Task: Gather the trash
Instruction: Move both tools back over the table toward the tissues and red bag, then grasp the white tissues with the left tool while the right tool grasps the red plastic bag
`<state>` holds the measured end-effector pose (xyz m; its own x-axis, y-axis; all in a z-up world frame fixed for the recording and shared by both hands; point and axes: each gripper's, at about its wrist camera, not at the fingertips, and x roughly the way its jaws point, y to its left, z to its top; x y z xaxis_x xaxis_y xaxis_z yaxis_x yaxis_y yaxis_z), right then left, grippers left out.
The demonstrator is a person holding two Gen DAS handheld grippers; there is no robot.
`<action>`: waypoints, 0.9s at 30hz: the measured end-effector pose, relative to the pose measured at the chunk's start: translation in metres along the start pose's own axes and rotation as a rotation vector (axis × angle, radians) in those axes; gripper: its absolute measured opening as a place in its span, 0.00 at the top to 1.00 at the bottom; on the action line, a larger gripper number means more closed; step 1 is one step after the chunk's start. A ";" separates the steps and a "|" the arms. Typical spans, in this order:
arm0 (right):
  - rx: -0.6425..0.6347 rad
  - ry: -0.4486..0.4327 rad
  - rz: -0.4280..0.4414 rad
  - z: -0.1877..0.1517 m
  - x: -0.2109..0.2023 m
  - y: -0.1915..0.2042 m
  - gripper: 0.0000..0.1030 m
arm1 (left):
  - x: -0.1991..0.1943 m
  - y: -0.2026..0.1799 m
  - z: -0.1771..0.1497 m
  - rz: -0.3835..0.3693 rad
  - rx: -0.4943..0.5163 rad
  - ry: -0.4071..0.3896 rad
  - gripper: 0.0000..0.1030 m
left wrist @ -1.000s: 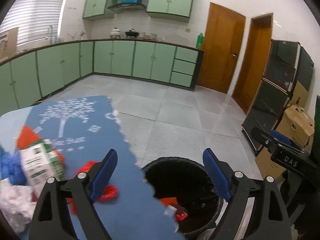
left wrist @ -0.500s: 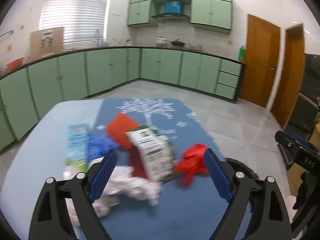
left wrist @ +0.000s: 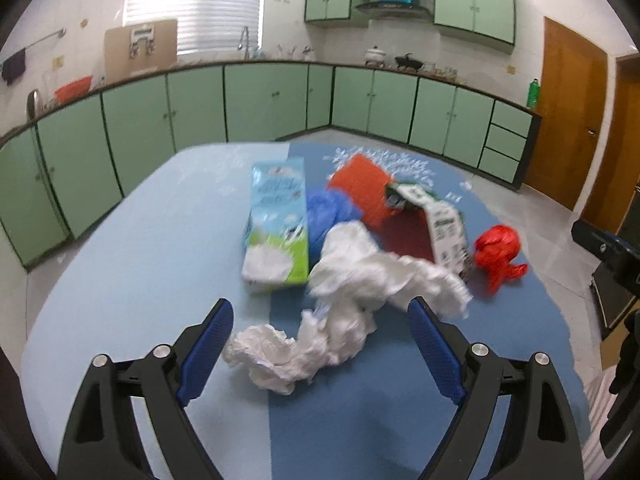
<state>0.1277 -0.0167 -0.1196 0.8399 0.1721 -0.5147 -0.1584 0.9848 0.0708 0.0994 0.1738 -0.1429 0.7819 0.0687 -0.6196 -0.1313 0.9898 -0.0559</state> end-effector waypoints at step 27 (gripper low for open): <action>-0.066 0.016 0.019 -0.008 0.012 0.020 0.10 | -0.033 0.006 0.010 -0.019 -0.084 -0.089 0.87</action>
<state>0.1309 0.0051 -0.1310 0.8279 0.1897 -0.5278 -0.2087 0.9777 0.0240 0.0793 0.1785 -0.1151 0.8354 0.0645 -0.5459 -0.1636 0.9772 -0.1350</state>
